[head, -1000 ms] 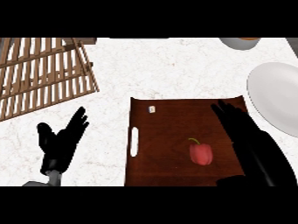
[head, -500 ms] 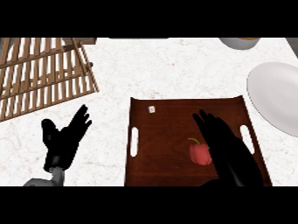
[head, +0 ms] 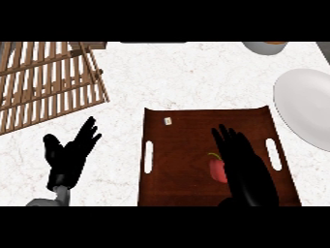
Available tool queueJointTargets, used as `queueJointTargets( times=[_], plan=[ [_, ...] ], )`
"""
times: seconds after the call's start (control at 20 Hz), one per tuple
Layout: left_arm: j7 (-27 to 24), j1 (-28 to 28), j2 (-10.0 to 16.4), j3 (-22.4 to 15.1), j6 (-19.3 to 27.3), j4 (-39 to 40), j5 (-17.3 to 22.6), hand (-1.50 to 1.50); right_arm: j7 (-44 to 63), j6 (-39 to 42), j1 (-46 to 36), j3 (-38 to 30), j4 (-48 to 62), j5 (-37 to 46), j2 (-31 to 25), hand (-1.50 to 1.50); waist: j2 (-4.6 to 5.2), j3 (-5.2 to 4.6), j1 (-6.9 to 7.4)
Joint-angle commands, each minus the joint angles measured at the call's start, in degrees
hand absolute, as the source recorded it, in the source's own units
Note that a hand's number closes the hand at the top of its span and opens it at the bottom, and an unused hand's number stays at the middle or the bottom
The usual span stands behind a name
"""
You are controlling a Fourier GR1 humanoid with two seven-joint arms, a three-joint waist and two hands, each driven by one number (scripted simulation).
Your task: Pick the bell pepper from the tray and place it in the plate
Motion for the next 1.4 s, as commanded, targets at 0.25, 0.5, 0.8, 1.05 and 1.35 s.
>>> queueJointTargets(
  times=[0.25, 0.5, 0.8, 1.05, 1.35],
  plan=[
    [1.48, -1.49, -0.6, 2.61, -2.69, 1.76, -0.73, 0.0, -6.69, -1.41, 2.94, -3.4, 7.21, 2.71, 2.27, -1.5, 0.17, -0.15, -0.14],
    [5.19, 1.8, -1.9, 0.73, -0.93, -3.84, -2.58, 0.0, -7.6, 0.59, -1.61, -5.28, 14.38, 4.17, 6.11, -1.5, 0.16, -0.13, 0.18],
    [-3.4, 3.96, -3.12, 1.11, -3.06, 1.21, -3.81, 0.0, -11.98, 1.39, -5.58, -4.48, 20.45, 8.19, 6.04, 1.5, 0.21, -0.15, 0.28],
    [0.77, 1.09, -5.39, 1.21, -0.92, 0.59, -5.38, 0.0, -14.07, 0.96, -2.02, -5.32, 15.51, 11.5, 4.78, 1.5, 0.15, -0.15, -0.04],
    [0.52, 0.87, -2.42, 3.08, -3.38, -0.79, -3.13, 0.0, 11.33, -4.73, -12.84, -31.25, 25.3, 7.77, 12.9, 1.5, 2.12, -0.03, -0.01]
  ],
)
